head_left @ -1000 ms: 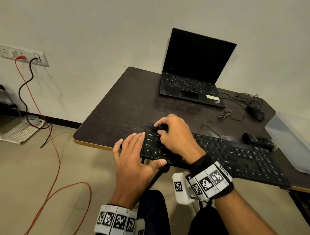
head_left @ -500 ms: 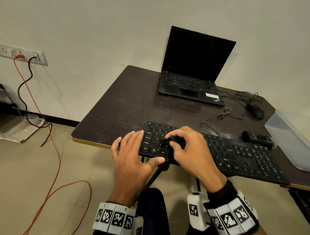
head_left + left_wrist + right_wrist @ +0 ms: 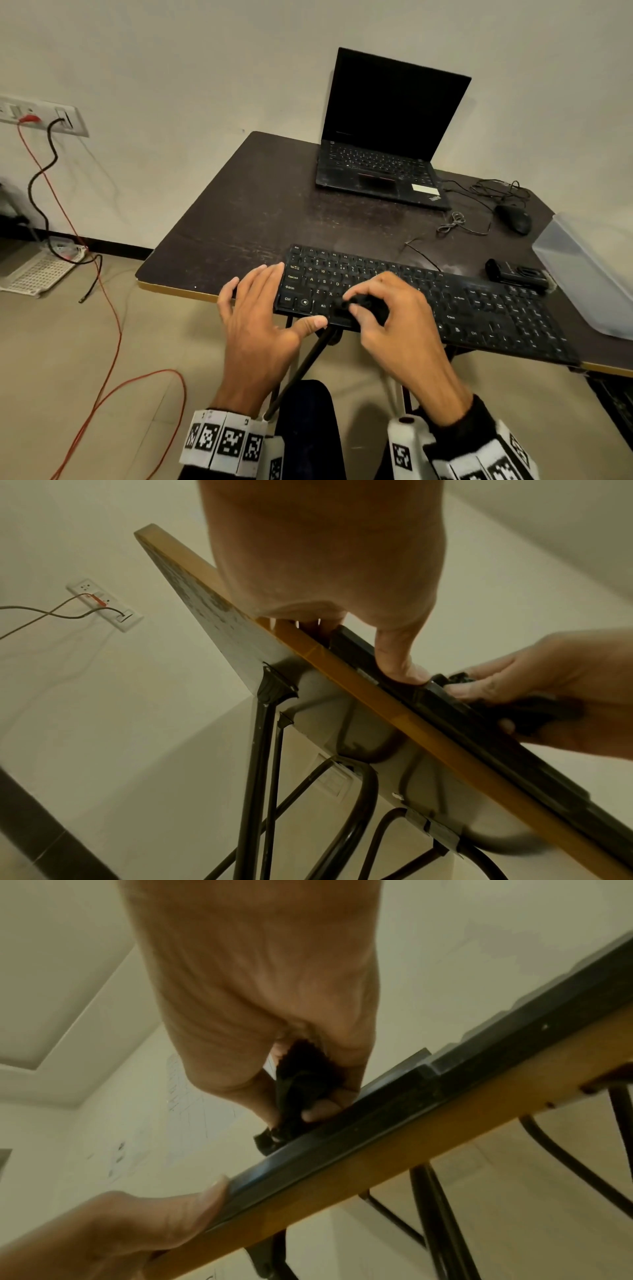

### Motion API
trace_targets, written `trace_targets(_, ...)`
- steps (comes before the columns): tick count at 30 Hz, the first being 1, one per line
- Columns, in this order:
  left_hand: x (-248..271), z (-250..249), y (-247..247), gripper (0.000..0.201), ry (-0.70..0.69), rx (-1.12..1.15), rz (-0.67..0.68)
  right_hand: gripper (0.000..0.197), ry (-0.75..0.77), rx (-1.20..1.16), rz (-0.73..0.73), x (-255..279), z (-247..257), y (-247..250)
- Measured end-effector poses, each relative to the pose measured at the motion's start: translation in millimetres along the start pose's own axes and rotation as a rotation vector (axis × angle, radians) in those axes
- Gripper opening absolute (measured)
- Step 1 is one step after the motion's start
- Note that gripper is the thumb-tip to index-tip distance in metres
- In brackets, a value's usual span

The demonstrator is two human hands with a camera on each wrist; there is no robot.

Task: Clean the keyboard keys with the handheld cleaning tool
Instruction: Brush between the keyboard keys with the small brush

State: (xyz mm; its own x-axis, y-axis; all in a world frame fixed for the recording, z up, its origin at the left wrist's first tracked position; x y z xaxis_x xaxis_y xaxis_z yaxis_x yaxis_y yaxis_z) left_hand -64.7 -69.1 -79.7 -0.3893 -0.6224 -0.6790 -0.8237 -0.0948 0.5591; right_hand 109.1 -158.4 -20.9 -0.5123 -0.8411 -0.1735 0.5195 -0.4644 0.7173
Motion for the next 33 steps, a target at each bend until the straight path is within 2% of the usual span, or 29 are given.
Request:
trace_targets(2,-0.7,1.0,-0.2,0.1,-0.006,-0.007,0.006,0.023,0.003,0.046,0.004,-5.4,6.4,-2.4)
trace_targets(5,1.1,1.0,-1.9,0.1,-0.027,-0.018,0.013,0.019,0.054,0.069,0.126,8.8,16.8,-20.3)
trace_targets(6,1.7,1.0,-1.6,0.098,-0.025,-0.013,0.013,0.019,0.046,0.061,0.116,11.5,12.9,-17.5)
trace_targets(10,0.5,-0.6,-0.5,0.095,-0.012,0.0,-0.001,0.022,-0.042,0.052,-0.076,-5.9,-9.5,11.8)
trace_targets(14,1.7,-0.4,-0.5,0.095,-0.023,-0.013,0.006,0.022,0.012,0.056,0.082,9.0,2.8,-8.9)
trace_targets(18,0.4,-0.5,-0.6,0.095,-0.009,0.007,0.002,0.023,-0.082,0.05,-0.075,-13.4,-15.2,17.5)
trace_targets(20,1.5,-0.9,-1.1,0.095,-0.013,0.0,0.003,0.021,-0.084,0.075,-0.035,-21.1,-7.7,10.3)
trace_targets(23,1.8,-0.8,-1.3,0.096,-0.019,-0.01,0.012,0.022,0.003,0.077,0.101,-5.9,10.7,-12.4)
trace_targets(28,0.4,0.3,-1.1,0.096,-0.005,0.002,0.0,0.021,-0.077,0.108,-0.002,-27.2,4.1,2.2)
trace_targets(32,1.3,1.0,-1.7,0.097,-0.013,-0.001,0.003,0.02,-0.002,0.122,0.145,-10.7,20.9,-19.1)
trace_targets(33,1.1,0.4,-2.1,0.097,-0.013,0.003,0.004,0.02,-0.01,0.114,0.139,-8.5,18.3,-16.5)
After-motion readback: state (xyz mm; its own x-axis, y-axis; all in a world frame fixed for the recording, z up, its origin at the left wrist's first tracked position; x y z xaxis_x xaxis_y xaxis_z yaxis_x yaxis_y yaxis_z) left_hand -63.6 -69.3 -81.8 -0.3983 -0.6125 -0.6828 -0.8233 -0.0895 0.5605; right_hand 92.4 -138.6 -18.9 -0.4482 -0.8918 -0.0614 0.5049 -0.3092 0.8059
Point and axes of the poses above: each hand's wrist, its own x-axis away from the middle knuckle, its own y-axis out of the back of the hand, z = x × y, the point moved 10 cm from there along -x, towards the middle knuckle, and after that the axes turned 15 degrees about -y, right-handed, at the moved point
